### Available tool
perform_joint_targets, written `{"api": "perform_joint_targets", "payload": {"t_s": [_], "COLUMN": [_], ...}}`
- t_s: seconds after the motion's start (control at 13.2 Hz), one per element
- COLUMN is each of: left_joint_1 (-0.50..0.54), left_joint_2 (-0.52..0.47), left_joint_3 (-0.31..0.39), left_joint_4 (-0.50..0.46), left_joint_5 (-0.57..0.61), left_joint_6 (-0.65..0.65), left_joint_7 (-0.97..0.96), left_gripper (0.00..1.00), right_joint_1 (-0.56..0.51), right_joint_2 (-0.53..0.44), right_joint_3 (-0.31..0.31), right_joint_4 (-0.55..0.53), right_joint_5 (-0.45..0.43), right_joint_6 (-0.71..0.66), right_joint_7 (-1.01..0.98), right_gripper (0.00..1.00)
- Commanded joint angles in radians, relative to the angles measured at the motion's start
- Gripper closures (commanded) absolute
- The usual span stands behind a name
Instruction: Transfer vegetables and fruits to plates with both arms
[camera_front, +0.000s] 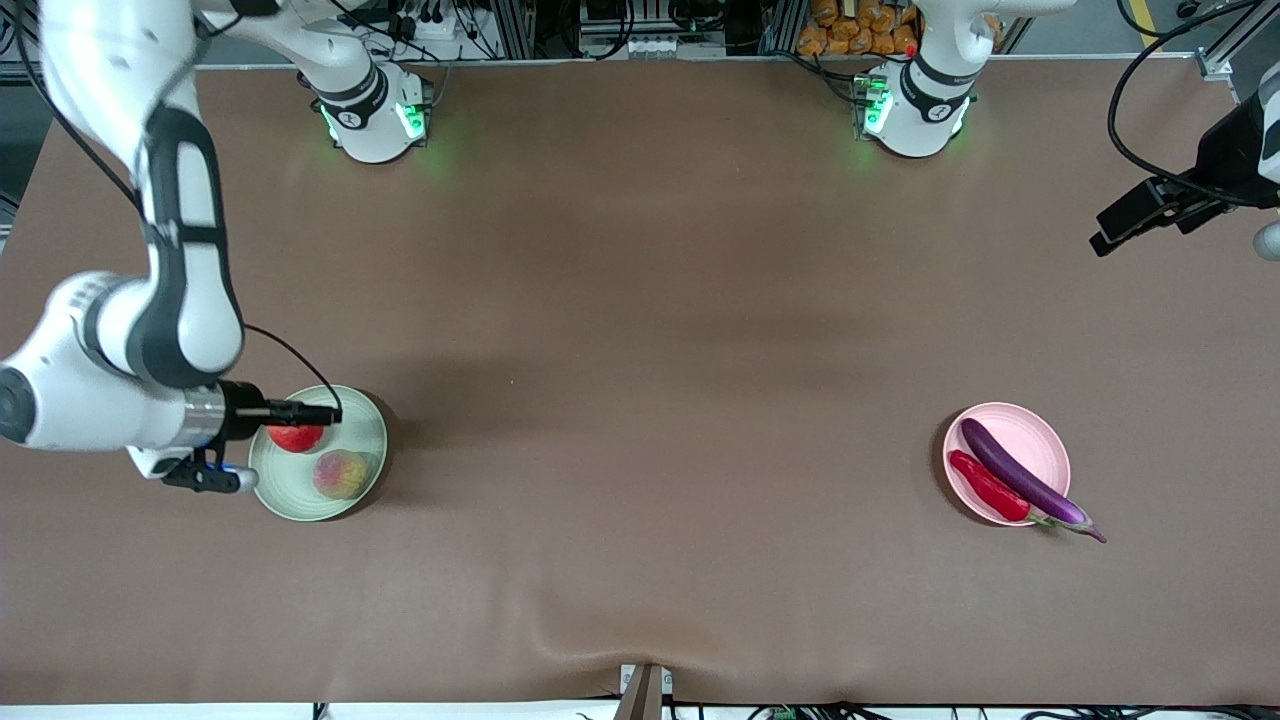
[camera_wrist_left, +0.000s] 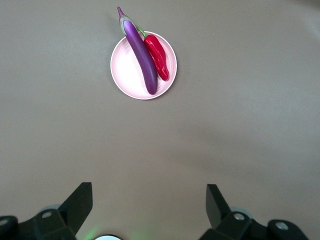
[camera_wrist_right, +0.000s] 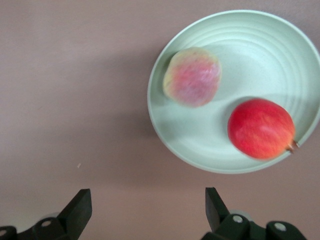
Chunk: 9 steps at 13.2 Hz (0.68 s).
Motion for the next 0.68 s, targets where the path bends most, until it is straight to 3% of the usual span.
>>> {"api": "perform_joint_targets", "payload": {"t_s": [0.0,0.38,0.53,0.6], "left_joint_1": [0.015,0.016,0.017,0.017], "left_joint_2": [-0.021,-0.021,-0.014,-0.015], "left_joint_3": [-0.012,-0.009,-0.008,-0.008], "left_joint_4": [-0.011,-0.005,0.012,0.012], "left_joint_5": [-0.019,-0.02,-0.02,-0.02], "left_joint_6": [-0.004,0.007,0.007,0.007], "left_joint_7": [0.014,0.016,0.014,0.014], "left_gripper": [0.0,0.0,0.0,0.0], "right_joint_1": [-0.113,-0.108,-0.174,-0.226], "right_joint_2": [-0.153,-0.398,-0.468,-0.477], "right_joint_3": [0.1,0.112,0.225,0.286], "right_joint_4": [-0.03,-0.026,-0.008,0.012], "right_joint_5": [-0.085,-0.334,-0.472,-0.489], "right_joint_6": [-0.076,-0.156,-0.213,-0.244], "right_joint_7": [0.004,-0.019,0.017,0.021], "right_gripper": [0.0,0.0,0.0,0.0]}}
